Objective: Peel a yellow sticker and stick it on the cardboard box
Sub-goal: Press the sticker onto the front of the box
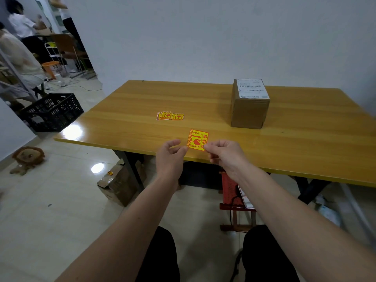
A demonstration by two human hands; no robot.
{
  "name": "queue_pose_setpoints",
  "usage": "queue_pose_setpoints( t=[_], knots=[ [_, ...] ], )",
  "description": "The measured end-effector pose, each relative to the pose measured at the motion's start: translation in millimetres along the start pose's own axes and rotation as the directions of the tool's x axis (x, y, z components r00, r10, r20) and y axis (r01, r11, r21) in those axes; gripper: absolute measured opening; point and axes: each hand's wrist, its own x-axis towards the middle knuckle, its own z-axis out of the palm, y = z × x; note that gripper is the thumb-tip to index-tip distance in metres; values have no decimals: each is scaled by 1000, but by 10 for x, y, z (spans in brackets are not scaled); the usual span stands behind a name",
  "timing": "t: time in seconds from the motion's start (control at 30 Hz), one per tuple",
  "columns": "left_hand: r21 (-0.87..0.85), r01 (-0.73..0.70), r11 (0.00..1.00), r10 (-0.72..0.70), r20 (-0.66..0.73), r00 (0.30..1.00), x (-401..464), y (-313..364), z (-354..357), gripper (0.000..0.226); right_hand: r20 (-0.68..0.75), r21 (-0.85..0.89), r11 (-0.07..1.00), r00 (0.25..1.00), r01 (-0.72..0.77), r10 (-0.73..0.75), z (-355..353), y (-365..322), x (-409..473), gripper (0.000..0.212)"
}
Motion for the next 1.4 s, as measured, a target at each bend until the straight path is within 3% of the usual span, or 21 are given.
queue_pose_setpoints(
  t=[0.1,0.17,0.23,0.3,0.37,0.43,0.53,0.67,0.77,0.93,1.0,1.13,1.4],
  knots=[
    [105,-55,993,58,-24,998,43,-19,-4,39,-5,-43,998,999,38,-38,9,1,-2,5],
    [246,-171,954,183,-25,983,72,-8,-20,41,-6,-175,978,993,116,-119,6,-7,-5,13],
    [388,-315,866,330,29,944,95,31,-40,42,41,-432,865,964,254,-262,-6,-33,-5,13],
    [499,-411,763,412,115,904,115,72,-58,41,124,-668,652,918,357,-376,-20,-68,3,10],
    [576,-426,698,394,188,900,128,96,-60,40,195,-787,465,879,405,-435,-26,-107,8,11],
    [615,-399,681,335,223,915,124,104,-50,36,250,-827,357,852,435,-460,-30,-143,0,7],
    [613,-353,707,278,218,936,93,102,-21,9,297,-854,253,825,455,-481,-43,-171,-31,11],
    [550,-291,783,210,207,956,94,47,28,23,302,-873,202,817,444,-491,-64,-170,-71,15],
    [496,-241,834,161,200,967,113,5,57,21,257,-869,261,834,420,-488,-102,-149,-68,15],
    [307,-137,942,85,177,981,104,3,96,5,6,-641,686,896,345,-445,-161,-162,-75,32],
    [198,-89,976,52,183,982,79,7,130,5,-79,-534,785,906,314,-415,-218,-161,-84,35],
    [99,-28,995,6,216,976,35,31,282,15,-124,-432,864,932,259,-341,-324,-125,-77,27],
    [78,-36,996,13,269,963,114,51,758,10,-238,-307,921,918,240,-319,-601,-102,168,9]
  ],
)
